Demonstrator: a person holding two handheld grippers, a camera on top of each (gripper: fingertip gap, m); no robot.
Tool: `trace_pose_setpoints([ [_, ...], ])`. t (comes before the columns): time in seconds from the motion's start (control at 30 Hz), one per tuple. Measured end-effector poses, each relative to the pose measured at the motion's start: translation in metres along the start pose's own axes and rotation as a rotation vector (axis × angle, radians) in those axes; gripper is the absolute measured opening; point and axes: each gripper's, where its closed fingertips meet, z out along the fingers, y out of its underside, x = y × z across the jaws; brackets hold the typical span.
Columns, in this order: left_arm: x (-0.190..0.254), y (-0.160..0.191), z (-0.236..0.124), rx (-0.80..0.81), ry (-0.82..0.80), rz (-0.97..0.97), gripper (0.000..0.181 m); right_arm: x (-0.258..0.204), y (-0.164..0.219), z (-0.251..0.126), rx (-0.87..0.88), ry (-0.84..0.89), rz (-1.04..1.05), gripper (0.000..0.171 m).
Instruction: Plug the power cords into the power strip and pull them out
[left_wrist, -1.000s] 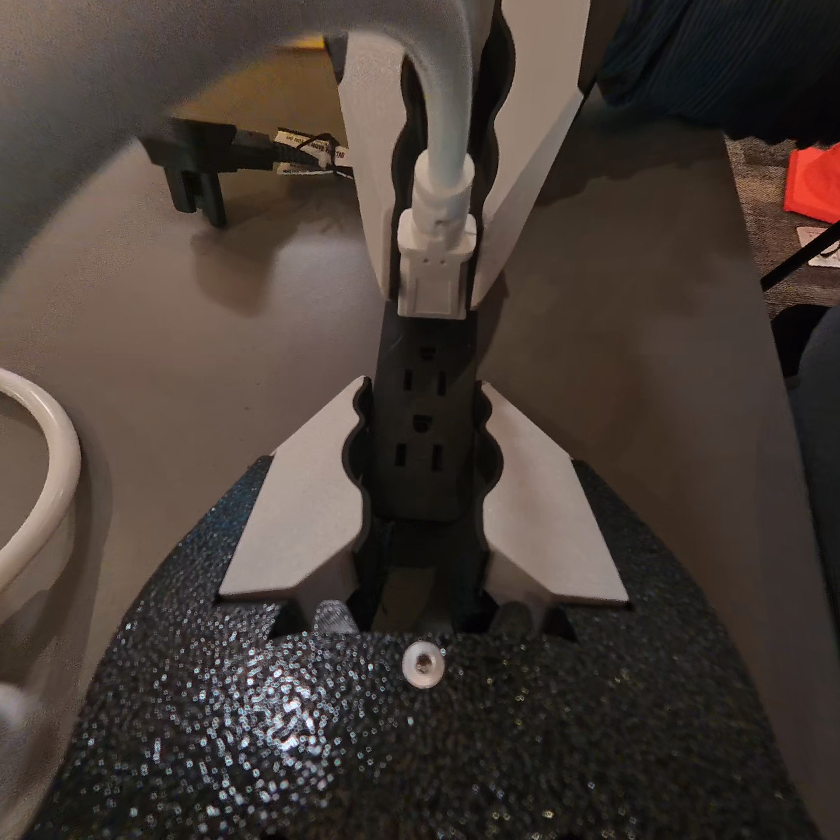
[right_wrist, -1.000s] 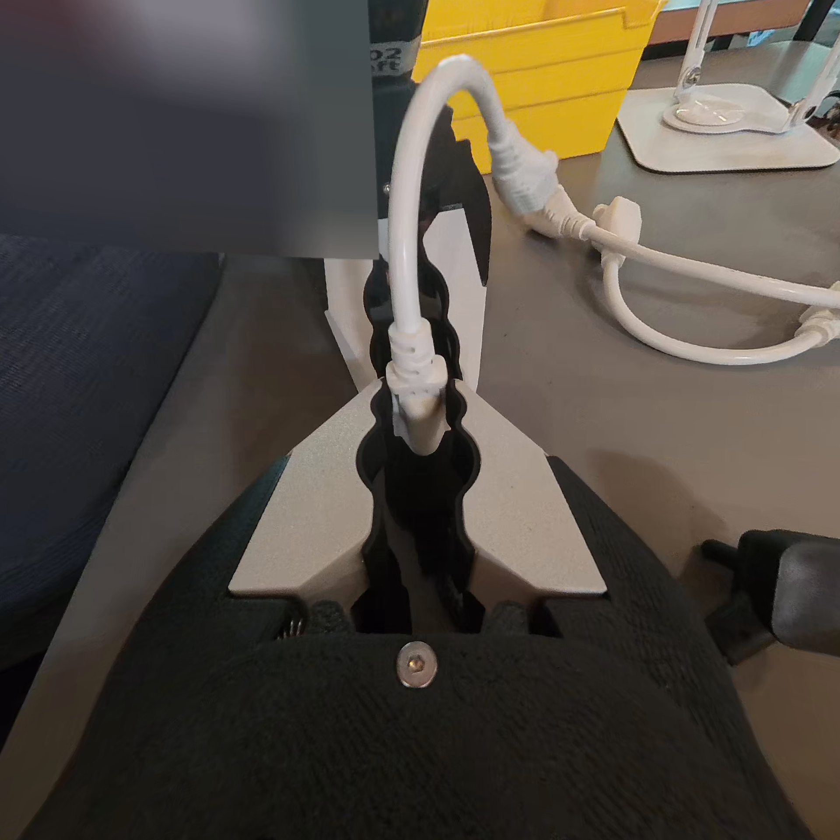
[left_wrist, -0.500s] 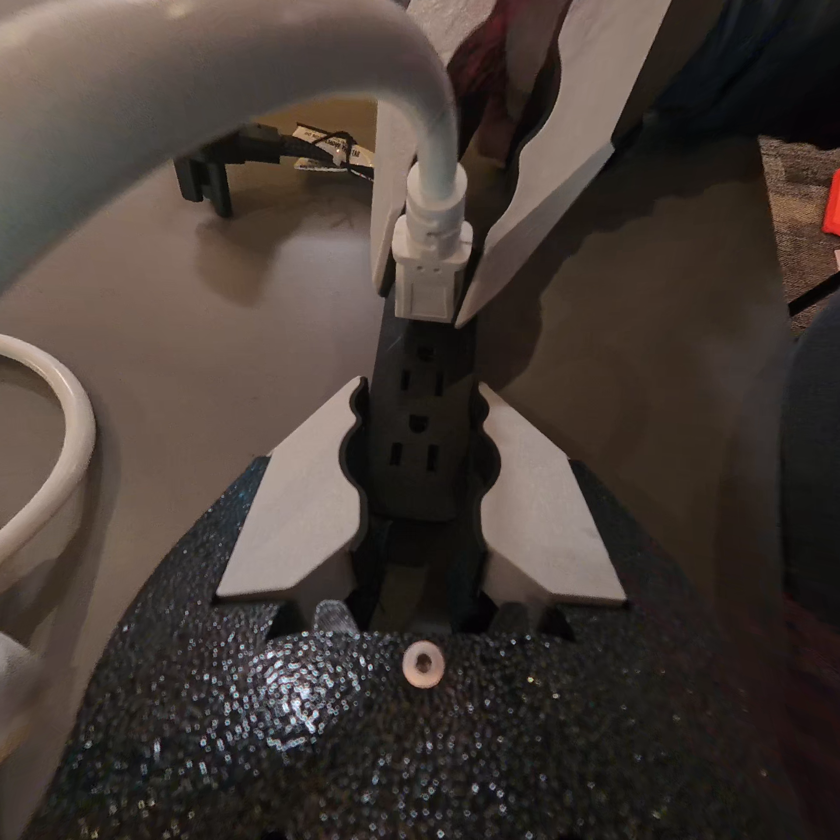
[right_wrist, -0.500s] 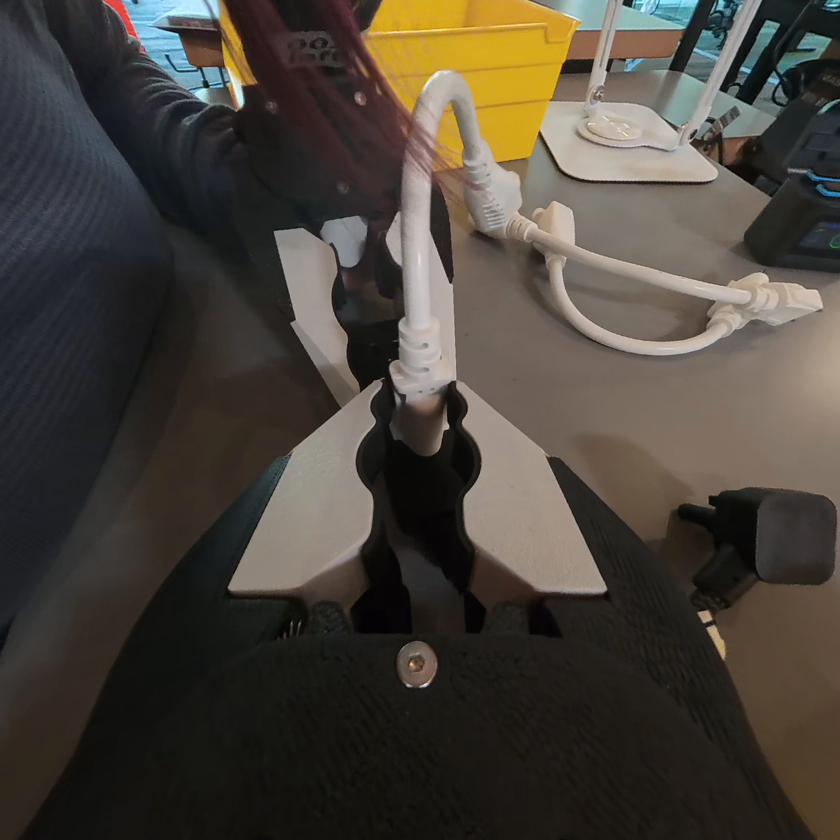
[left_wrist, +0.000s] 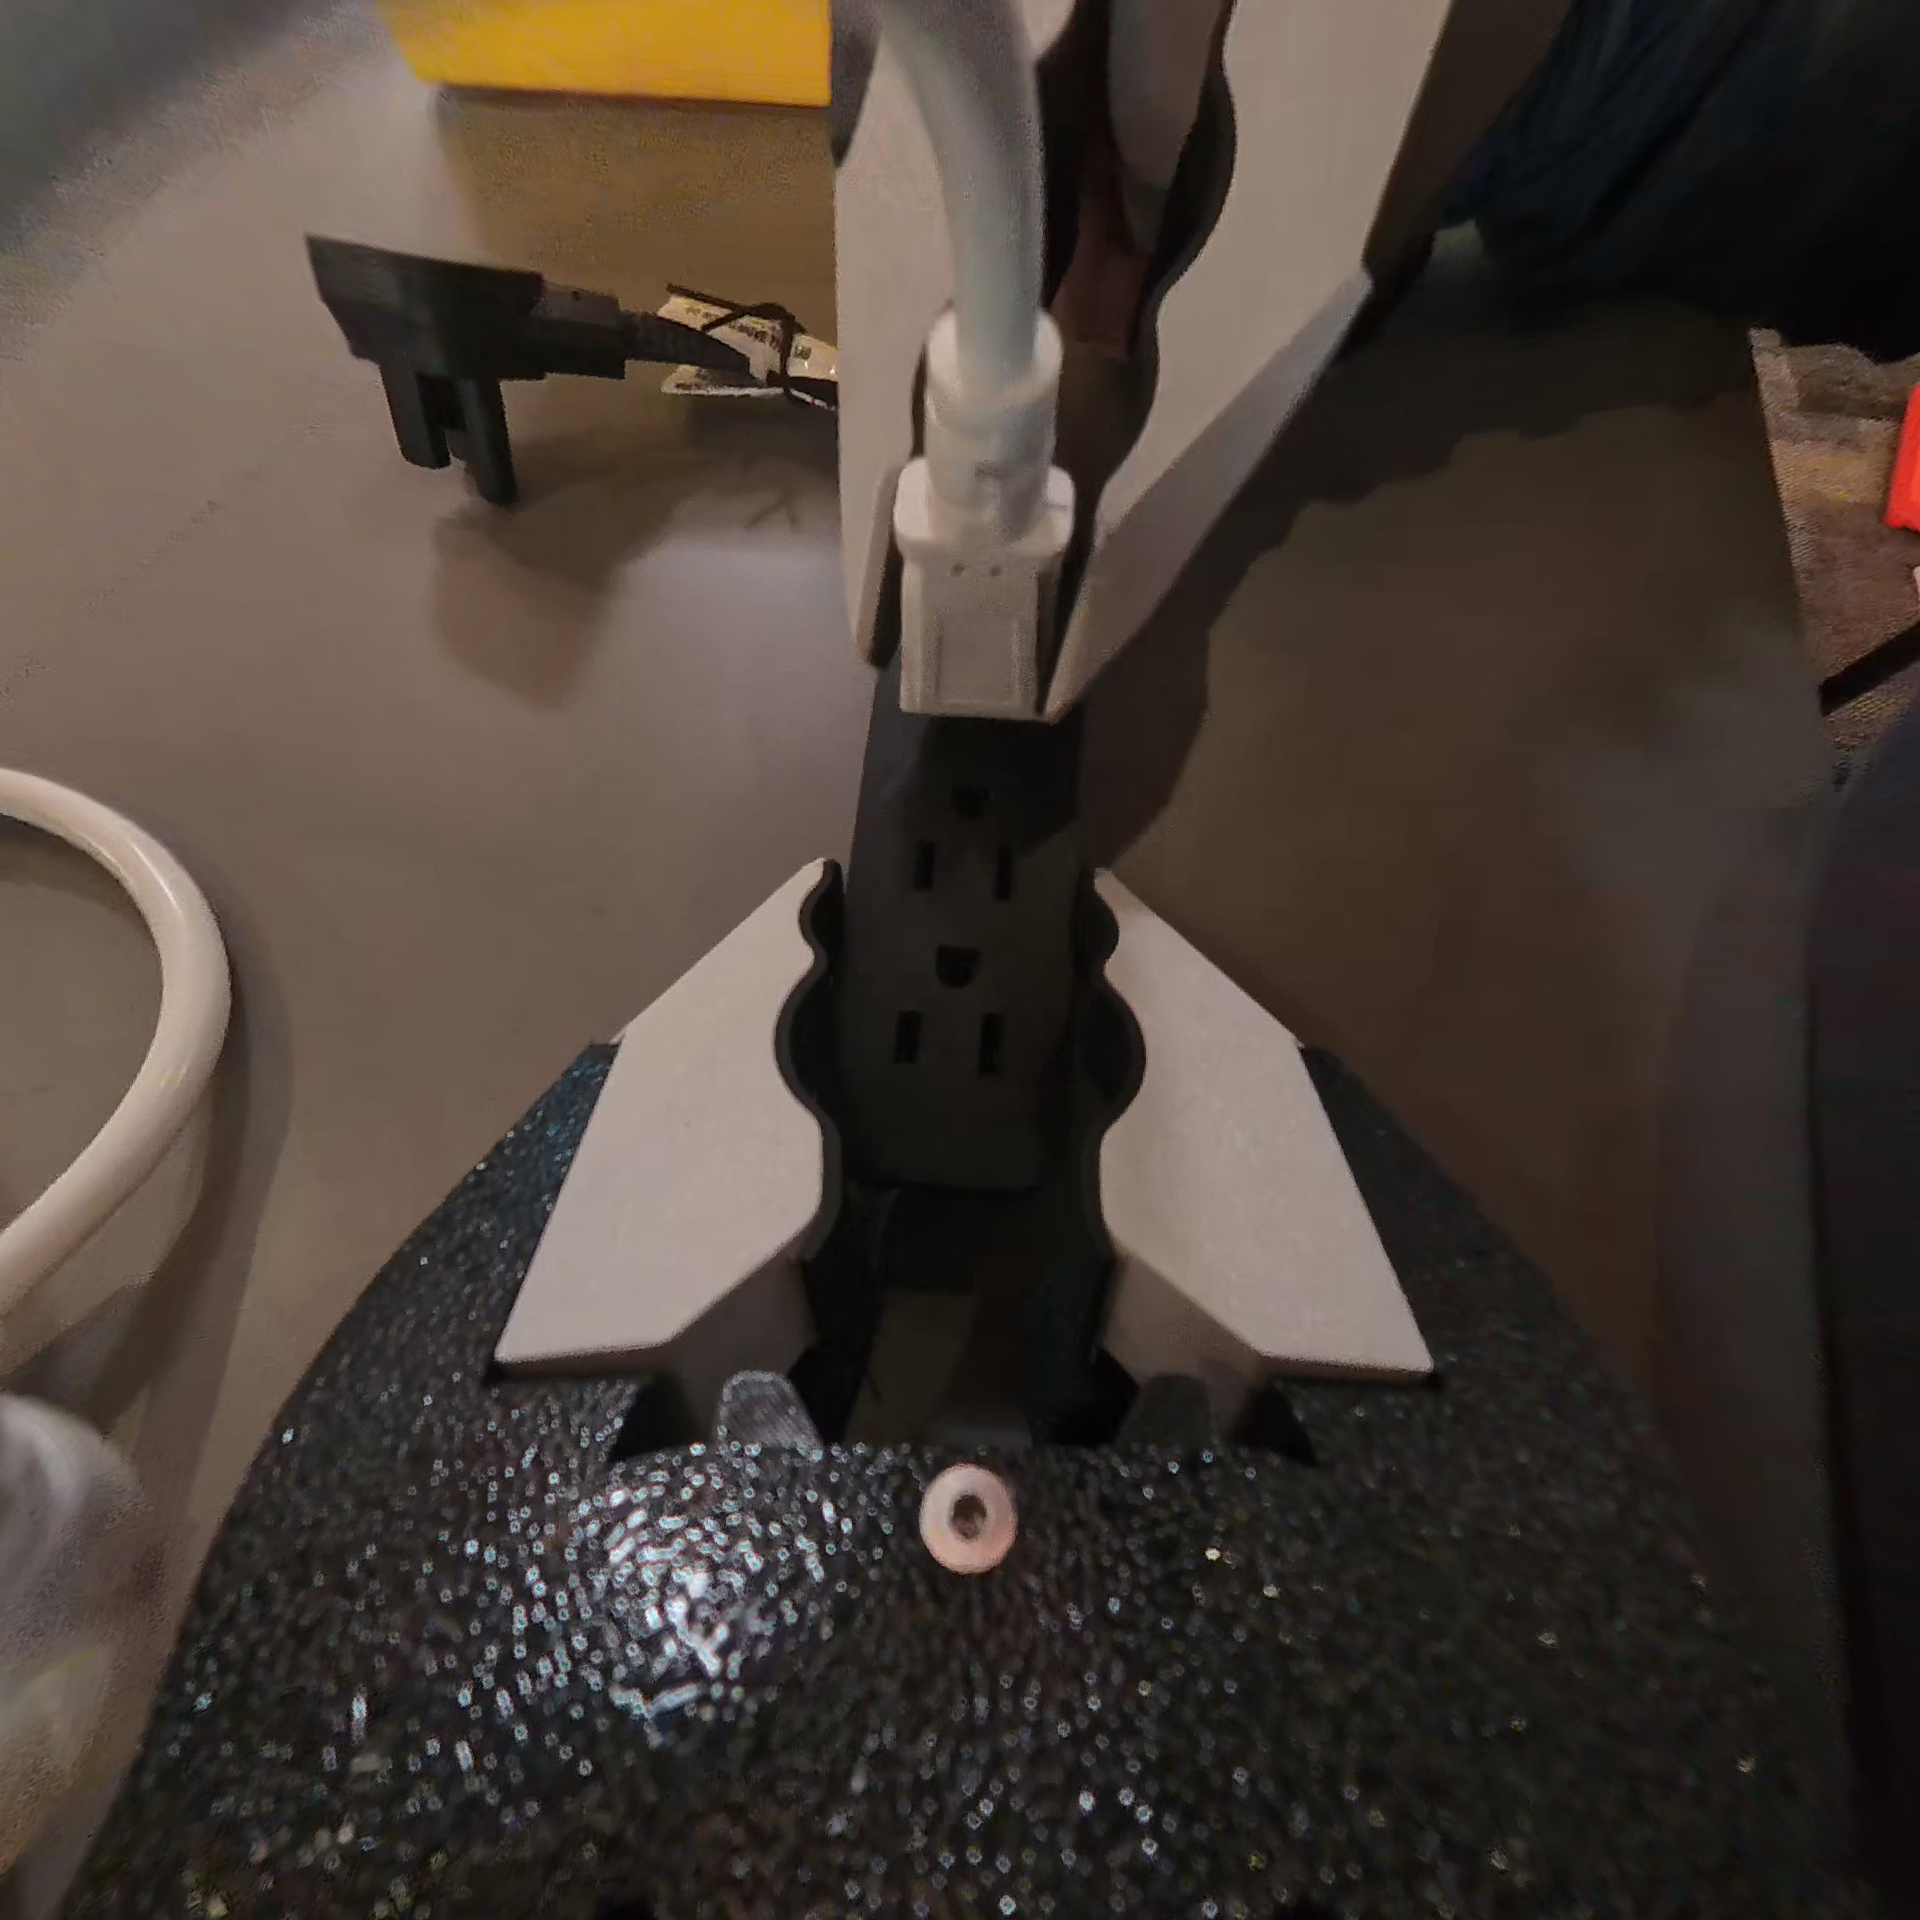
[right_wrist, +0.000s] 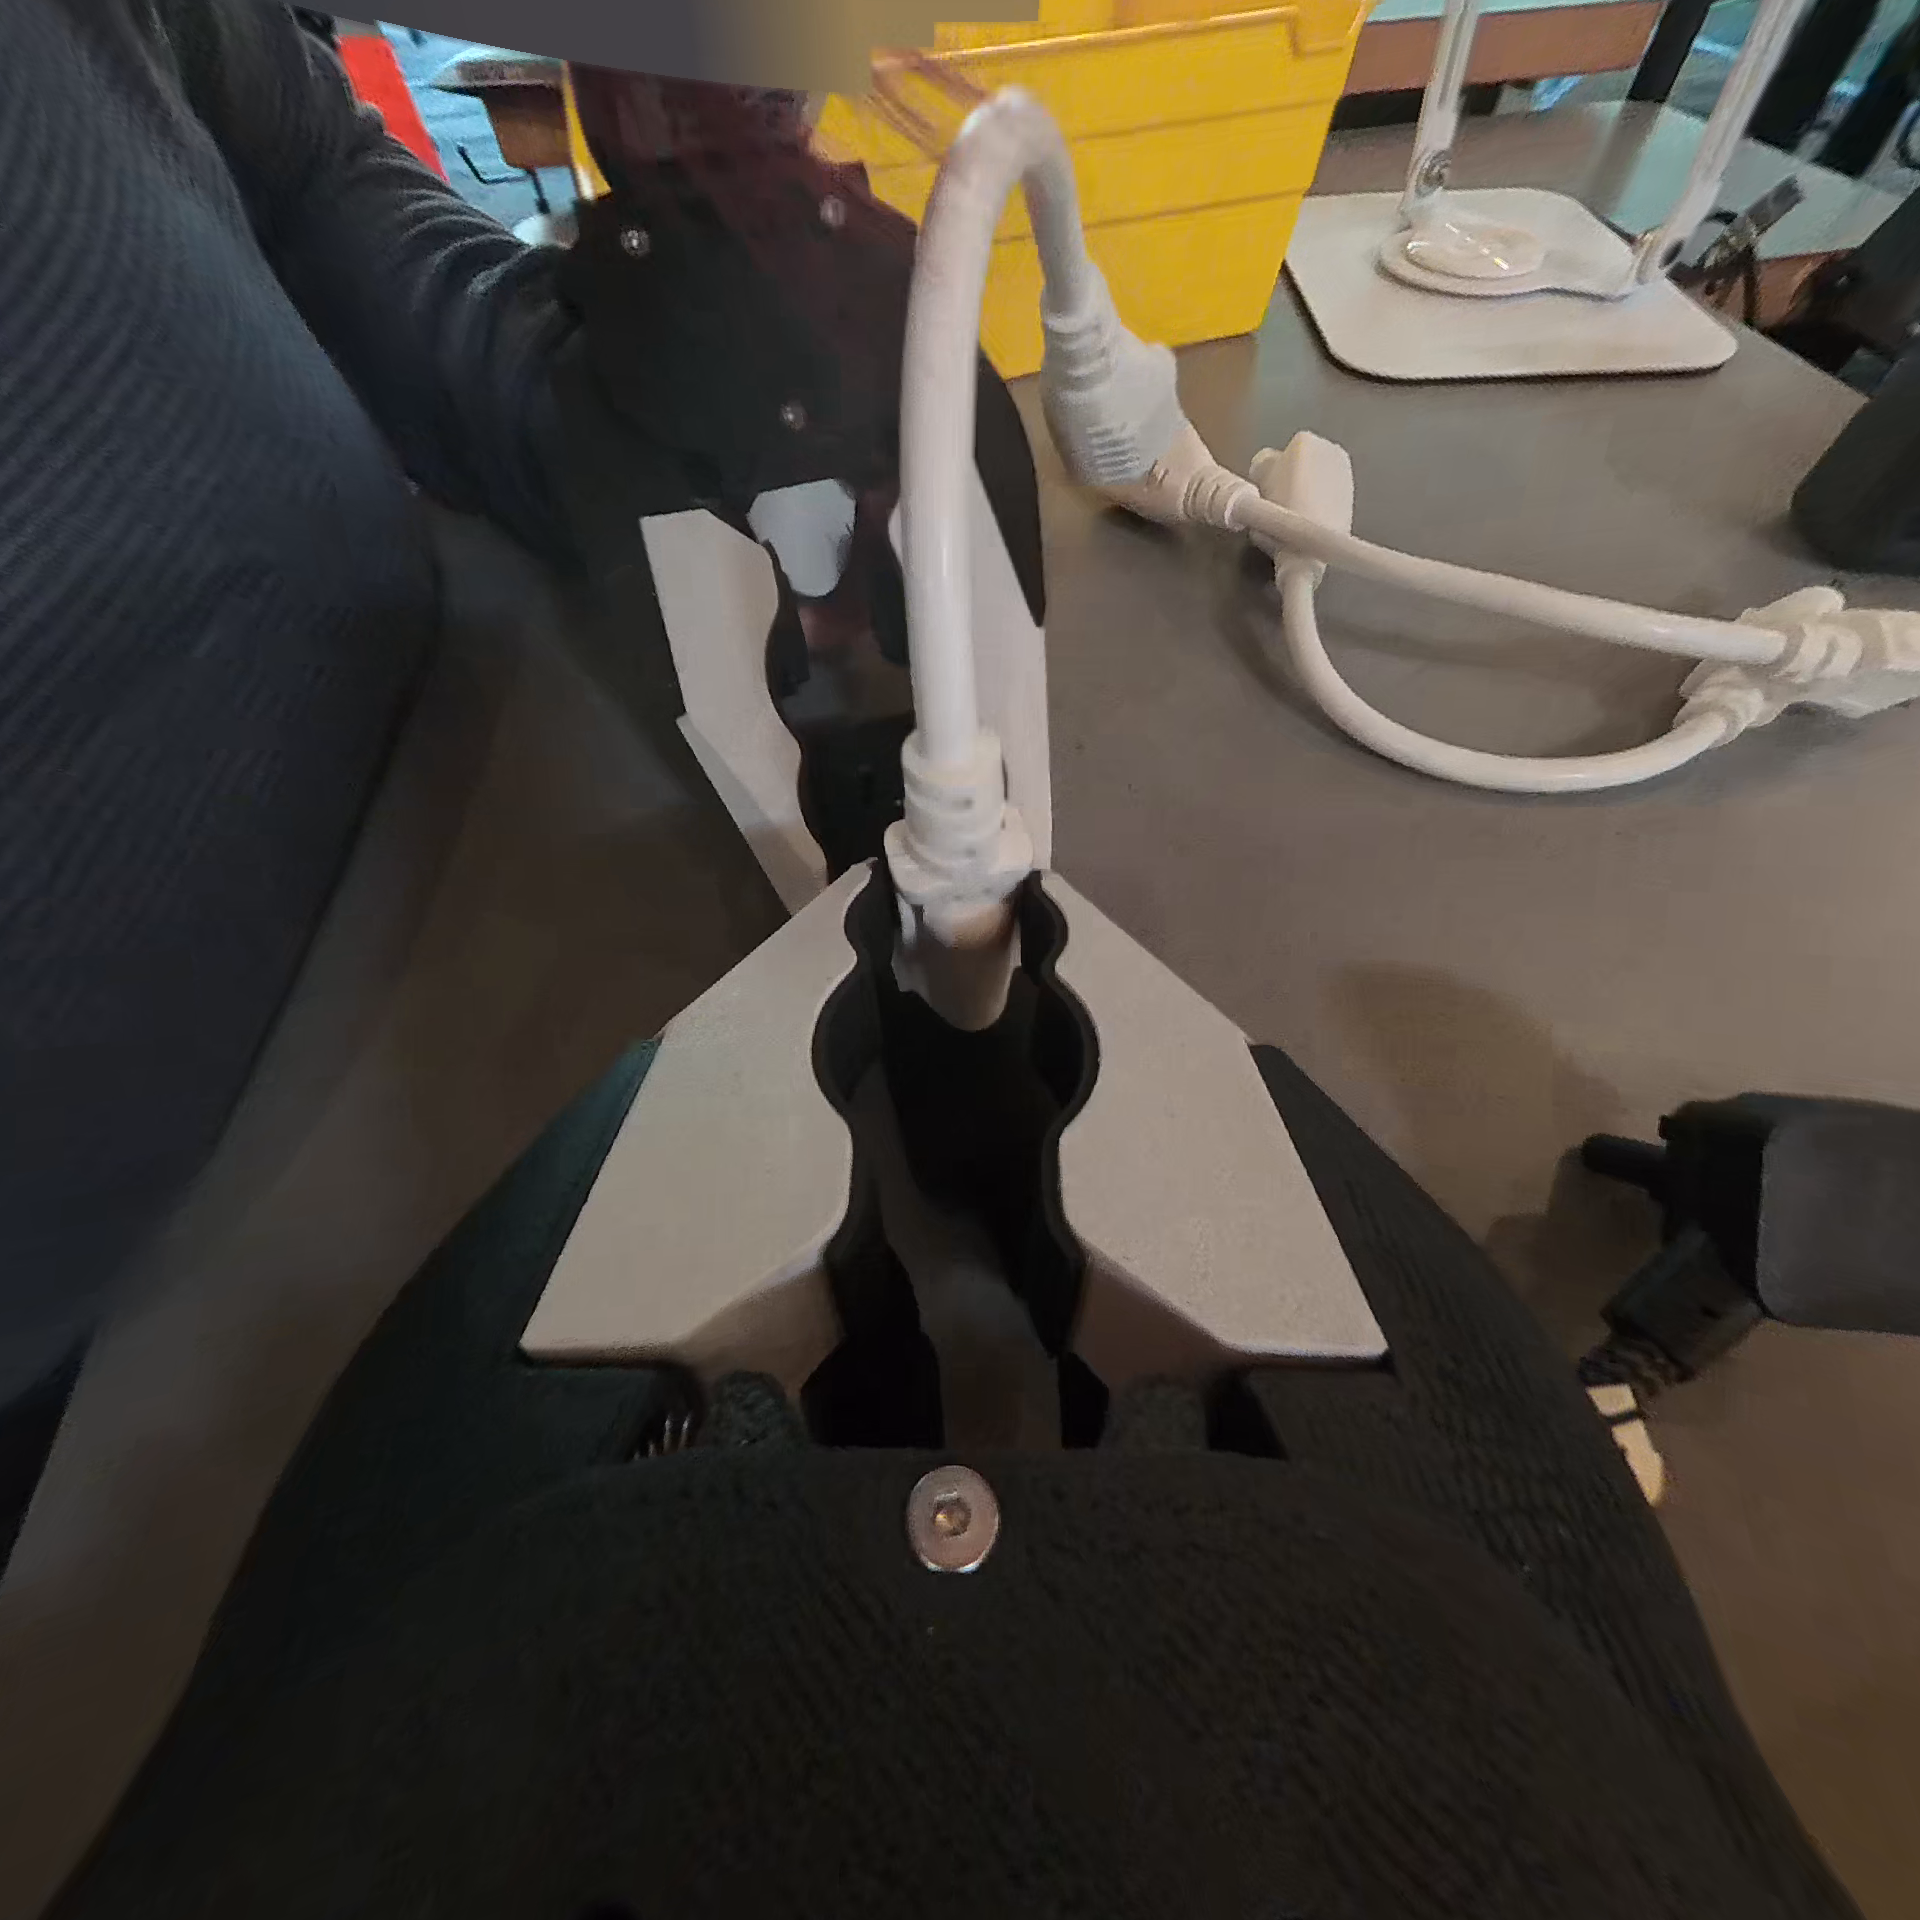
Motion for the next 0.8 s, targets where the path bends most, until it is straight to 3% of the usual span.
trace_pose_setpoints([
  [0.27,0.0004,-0.0004,0.0008,-0.001,0.007,0.004,0.044,-0.0018,0.0006,0.0027,-0.041,0.044,-0.078,0.026],
  [0.33,0.0024,-0.0010,0.0022,-0.001,0.009,0.018,0.044,-0.0024,0.0028,-0.0023,-0.012,-0.010,0.003,0.026],
  [0.8,0.0031,-0.0010,0.0021,-0.002,0.019,0.021,0.044,-0.0050,0.0005,0.0024,-0.009,-0.039,0.027,0.026],
])
